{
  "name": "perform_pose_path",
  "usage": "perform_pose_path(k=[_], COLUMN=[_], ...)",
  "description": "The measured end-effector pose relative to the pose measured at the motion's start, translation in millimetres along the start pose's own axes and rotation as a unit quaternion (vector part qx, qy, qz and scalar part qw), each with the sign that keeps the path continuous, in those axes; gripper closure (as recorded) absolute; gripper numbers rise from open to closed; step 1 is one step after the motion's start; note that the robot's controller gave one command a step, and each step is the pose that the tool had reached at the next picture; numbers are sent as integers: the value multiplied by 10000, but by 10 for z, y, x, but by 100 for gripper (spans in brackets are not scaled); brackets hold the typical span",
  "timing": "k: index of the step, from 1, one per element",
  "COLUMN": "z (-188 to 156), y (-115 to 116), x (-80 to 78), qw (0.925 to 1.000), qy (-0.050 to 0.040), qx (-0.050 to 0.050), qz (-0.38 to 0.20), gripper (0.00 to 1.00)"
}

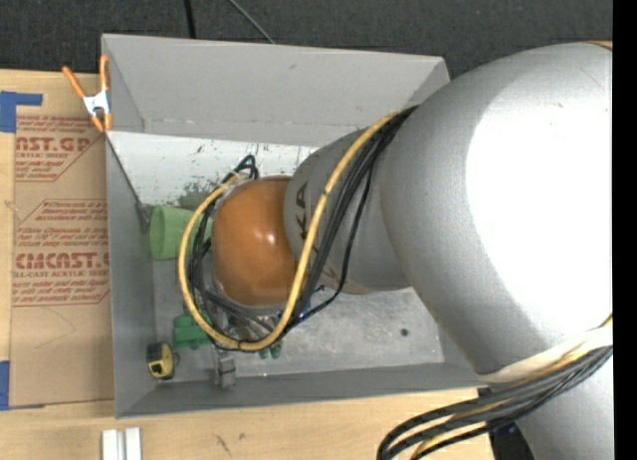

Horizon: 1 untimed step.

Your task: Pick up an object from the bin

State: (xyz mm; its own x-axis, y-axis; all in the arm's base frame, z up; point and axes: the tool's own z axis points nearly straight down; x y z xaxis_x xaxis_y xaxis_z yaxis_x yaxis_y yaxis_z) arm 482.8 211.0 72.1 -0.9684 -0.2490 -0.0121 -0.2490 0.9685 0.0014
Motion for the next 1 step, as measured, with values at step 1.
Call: perform_pose_path(k=[1], z=[17], y=[-6], x=[27], qw=[10000], qy=[53], qx=[3], qz=[7], gripper=[100])
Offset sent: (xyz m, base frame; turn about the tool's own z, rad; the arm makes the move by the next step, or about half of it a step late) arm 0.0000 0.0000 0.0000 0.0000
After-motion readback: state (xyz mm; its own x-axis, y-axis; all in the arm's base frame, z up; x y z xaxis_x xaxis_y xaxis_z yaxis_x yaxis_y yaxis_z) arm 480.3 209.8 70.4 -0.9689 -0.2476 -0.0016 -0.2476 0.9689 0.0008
